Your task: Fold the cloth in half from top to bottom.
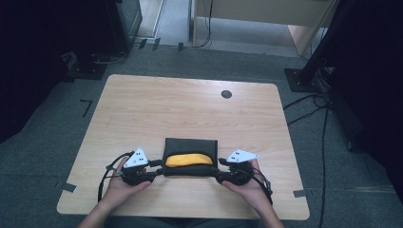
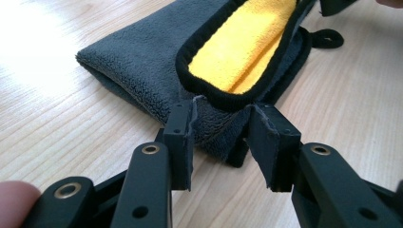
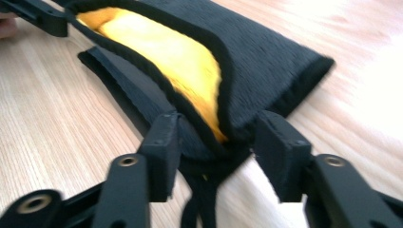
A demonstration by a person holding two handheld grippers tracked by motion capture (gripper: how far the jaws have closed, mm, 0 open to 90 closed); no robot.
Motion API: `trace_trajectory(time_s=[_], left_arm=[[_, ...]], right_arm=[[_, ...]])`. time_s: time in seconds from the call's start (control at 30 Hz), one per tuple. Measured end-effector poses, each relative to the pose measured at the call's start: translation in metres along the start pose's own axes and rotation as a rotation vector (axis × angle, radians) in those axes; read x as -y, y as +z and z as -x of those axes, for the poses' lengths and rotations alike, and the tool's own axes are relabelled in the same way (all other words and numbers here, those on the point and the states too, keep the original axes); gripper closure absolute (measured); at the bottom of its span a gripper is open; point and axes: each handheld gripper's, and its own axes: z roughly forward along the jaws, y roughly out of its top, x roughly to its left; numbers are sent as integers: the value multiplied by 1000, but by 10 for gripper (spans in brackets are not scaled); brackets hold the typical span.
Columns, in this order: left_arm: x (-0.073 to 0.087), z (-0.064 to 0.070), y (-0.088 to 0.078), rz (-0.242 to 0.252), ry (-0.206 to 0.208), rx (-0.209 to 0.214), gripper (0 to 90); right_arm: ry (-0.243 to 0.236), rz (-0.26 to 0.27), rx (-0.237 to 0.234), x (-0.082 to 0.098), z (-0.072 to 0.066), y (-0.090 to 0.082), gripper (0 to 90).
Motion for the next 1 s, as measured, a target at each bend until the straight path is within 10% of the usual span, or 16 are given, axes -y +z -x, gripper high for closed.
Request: trace_trajectory(time_s=[0.17, 0.37, 0.5, 0.77, 0.83, 1.0], left_arm=[[-4, 1, 4, -8, -5, -17, 681], [-16, -4, 4, 2, 15, -43, 856], [-43, -20, 9, 38, 17, -91, 886], [-122, -60, 29, 178, -43, -316, 892], [-130, -64, 37, 169, -35, -379, 891], [-113, -60, 37, 178, -36, -365, 890]], right_arm=[[-4, -11, 0, -10, -1, 17, 497], [-12, 13, -12, -20, 3, 19, 817], [7, 62, 60, -43, 13, 19, 824], [102, 179, 255, -119, 57, 34, 822], [96, 183, 282, -129, 65, 40, 818], [8, 190, 292, -115, 63, 46, 784]])
